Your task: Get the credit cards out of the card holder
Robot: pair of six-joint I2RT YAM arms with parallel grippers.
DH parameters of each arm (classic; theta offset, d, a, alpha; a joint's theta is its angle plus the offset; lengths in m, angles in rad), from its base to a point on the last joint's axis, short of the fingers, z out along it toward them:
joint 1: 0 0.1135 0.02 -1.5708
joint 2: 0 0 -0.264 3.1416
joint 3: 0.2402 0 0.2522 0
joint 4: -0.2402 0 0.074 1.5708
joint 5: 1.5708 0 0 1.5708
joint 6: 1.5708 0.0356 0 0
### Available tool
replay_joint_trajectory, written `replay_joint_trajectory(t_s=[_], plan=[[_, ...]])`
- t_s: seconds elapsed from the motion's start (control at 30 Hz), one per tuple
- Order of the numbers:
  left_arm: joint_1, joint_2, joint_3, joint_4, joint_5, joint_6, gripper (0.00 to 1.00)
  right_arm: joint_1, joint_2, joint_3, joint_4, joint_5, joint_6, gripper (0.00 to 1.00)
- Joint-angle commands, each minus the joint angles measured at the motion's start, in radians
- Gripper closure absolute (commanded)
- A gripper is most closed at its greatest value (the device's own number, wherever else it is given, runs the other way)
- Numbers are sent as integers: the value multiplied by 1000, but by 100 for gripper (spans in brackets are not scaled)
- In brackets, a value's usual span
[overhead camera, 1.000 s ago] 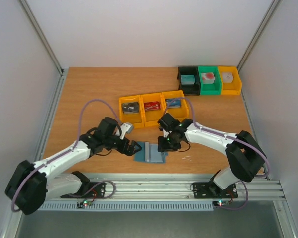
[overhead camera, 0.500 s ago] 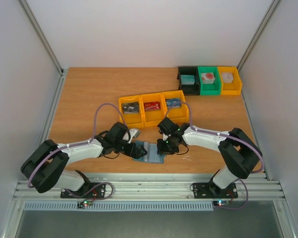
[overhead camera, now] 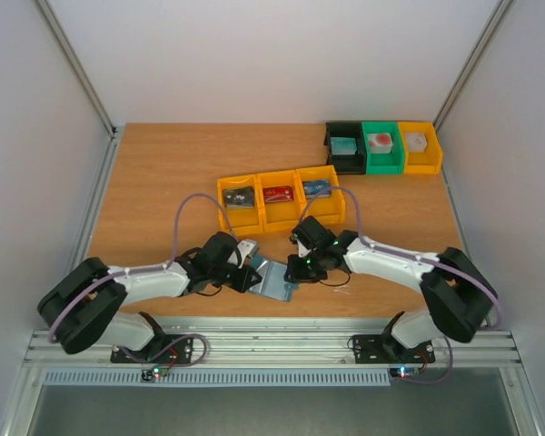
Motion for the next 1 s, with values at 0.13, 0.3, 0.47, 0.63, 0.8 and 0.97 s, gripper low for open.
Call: replay_joint_trajectory(t_s=[0.13, 0.3, 0.47, 0.63, 0.8, 0.97], plan=[[18, -396, 116, -143, -31, 202, 100, -52, -370, 184, -242, -31, -327, 61], [90, -644, 216, -134, -38, 278, 100, -86, -511, 434, -303, -71, -554, 32], [189, -702, 341, -74, 52, 229, 100, -88, -458, 663, -312, -176, -669, 17], [234, -699, 423, -45, 138, 174, 100, -88, -349, 807, -327, -246, -703, 11], [243, -685, 435, -25, 166, 139, 100, -87, -298, 815, -268, -275, -694, 13], [242, -671, 451, -8, 209, 162, 100, -94, -303, 827, -251, -244, -742, 15]])
